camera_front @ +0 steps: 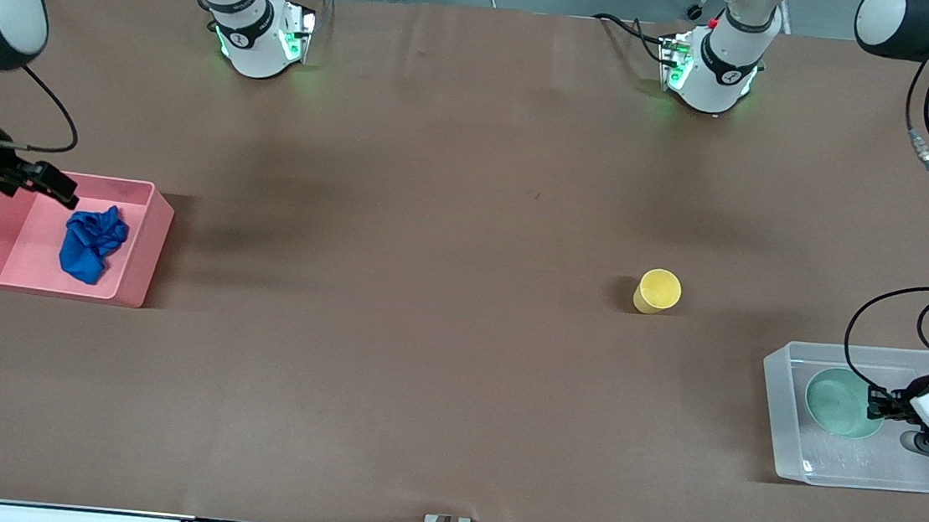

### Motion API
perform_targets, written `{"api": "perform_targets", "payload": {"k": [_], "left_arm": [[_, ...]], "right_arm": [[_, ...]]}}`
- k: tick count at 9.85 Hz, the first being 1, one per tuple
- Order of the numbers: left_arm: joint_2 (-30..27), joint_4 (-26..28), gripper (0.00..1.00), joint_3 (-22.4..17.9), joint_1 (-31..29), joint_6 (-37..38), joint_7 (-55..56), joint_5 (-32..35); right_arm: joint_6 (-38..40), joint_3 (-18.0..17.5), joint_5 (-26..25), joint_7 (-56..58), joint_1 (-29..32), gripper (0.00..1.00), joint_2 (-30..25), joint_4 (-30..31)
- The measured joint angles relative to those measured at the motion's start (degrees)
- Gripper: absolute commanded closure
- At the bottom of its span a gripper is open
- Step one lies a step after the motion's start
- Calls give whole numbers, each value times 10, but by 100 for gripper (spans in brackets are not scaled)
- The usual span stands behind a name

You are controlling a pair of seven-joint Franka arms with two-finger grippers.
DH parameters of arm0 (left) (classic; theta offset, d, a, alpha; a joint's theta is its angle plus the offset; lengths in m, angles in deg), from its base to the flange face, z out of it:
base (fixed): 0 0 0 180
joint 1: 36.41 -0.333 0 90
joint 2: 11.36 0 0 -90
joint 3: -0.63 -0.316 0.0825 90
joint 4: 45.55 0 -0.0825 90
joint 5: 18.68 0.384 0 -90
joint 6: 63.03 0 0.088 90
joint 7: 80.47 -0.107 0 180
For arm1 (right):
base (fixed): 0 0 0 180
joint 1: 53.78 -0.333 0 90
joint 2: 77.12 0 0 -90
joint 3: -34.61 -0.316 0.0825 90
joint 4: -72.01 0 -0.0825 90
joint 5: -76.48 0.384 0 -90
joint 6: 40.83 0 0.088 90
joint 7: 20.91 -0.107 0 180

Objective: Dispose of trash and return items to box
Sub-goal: 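Lower the green bowl into the clear box and open the left gripper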

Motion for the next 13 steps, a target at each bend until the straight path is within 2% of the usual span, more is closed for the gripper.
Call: {"api": "perform_targets", "payload": {"k": [1, 2, 3, 4, 5, 6, 9, 11, 13], "left_arm": [[12, -1, 98, -2, -3, -15, -1, 0], [23, -2, 93, -2, -6, -24, -1, 0], [31, -2, 71, -2, -9, -28, -1, 0], [37, -2, 31, -2, -13, -33, 0, 0], [38, -2, 16, -2, -16, -35, 0, 0], [38, -7, 13, -2, -17, -37, 0, 0], [17, -17, 4, 1, -13, -34, 11, 0], [-28, -18, 4, 7, -5, 15, 17, 0], [-87, -15, 4, 20, 17, 95, 29, 0]], "right_arm": [[61, -7, 0, -7, 0, 0, -2, -52], [109, -8, 0, -7, 1, 0, -4, -100], [147, -8, 0, -7, 2, 0, -4, -145], [183, -7, 0, -7, 3, 0, -3, -193], [211, -7, 1, -7, 5, 0, -2, -233], [222, -6, 2, -7, 9, 0, 1, -250], [219, -8, 5, -6, 16, 0, 20, -251], [216, -13, 6, -6, 16, 0, 28, -248], [217, -14, 6, -6, 16, 0, 28, -248]]}}
